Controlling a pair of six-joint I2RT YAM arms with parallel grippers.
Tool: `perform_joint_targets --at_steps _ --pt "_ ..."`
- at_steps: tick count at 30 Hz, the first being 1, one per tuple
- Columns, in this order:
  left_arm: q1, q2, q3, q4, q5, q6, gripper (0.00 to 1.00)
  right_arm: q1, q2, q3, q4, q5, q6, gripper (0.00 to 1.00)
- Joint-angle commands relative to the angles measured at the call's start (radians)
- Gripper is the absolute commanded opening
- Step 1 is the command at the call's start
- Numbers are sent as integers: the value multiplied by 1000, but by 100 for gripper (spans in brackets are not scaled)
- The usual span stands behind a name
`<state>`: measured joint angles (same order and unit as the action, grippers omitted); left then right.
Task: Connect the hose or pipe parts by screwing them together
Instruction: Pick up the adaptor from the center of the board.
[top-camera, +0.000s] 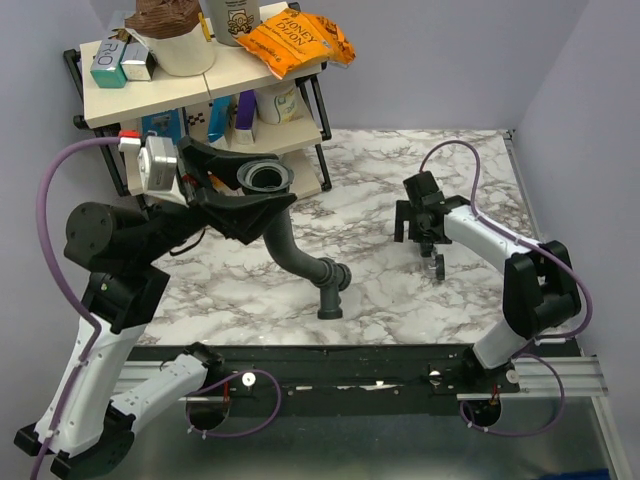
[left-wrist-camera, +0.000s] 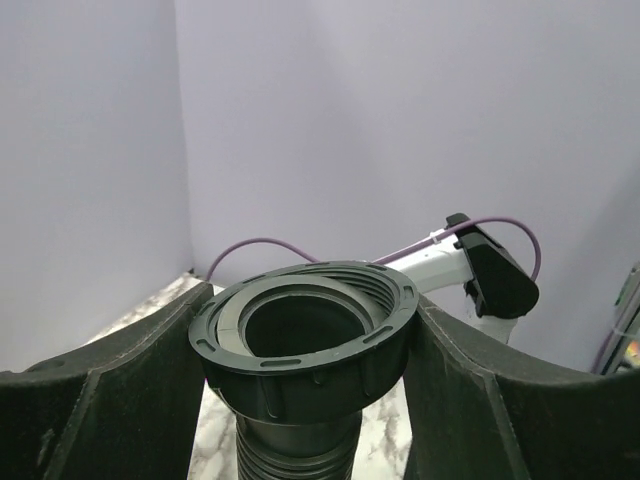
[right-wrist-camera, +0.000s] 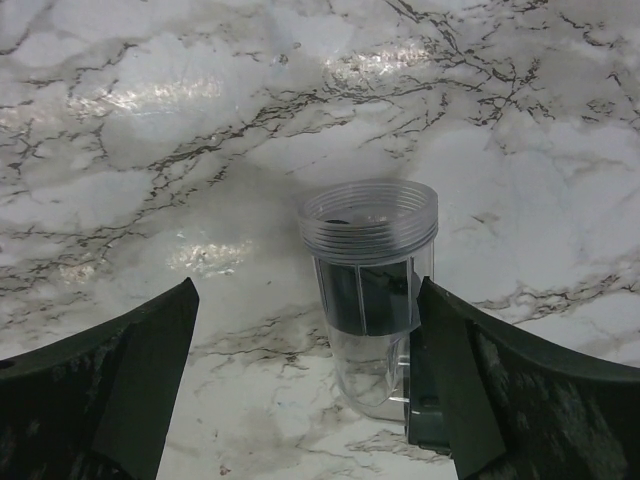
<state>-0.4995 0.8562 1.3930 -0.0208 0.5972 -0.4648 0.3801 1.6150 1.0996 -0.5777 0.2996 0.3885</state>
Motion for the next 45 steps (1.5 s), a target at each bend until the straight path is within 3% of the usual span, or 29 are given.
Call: perform_joint_targets --at_steps 1,7,15,23,29,36,39,45 --pt "4 -60 -24 2 -7 115 0 0 40 11 -28 36 1 100" --pt "4 -123 -92 42 -30 120 0 9 85 9 5 -101 -48 100" --pt "4 -180 -135 47 -96 167 0 239 140 103 -47 -201 -207 100" --pt "4 -218 -172 30 -117 199 0 336 30 21 -73 -257 -159 100" --pt "4 -227 -207 62 -105 189 0 336 -205 -75 -148 -152 50 100" --pt "6 -218 -219 94 -83 184 0 335 -467 -168 -210 -155 545 100" --pt "7 -209 -213 101 -70 181 0 335 -462 -173 -324 -203 689 100" --pt "7 -192 -210 127 -47 167 0 335 -370 -161 -442 -268 803 100"
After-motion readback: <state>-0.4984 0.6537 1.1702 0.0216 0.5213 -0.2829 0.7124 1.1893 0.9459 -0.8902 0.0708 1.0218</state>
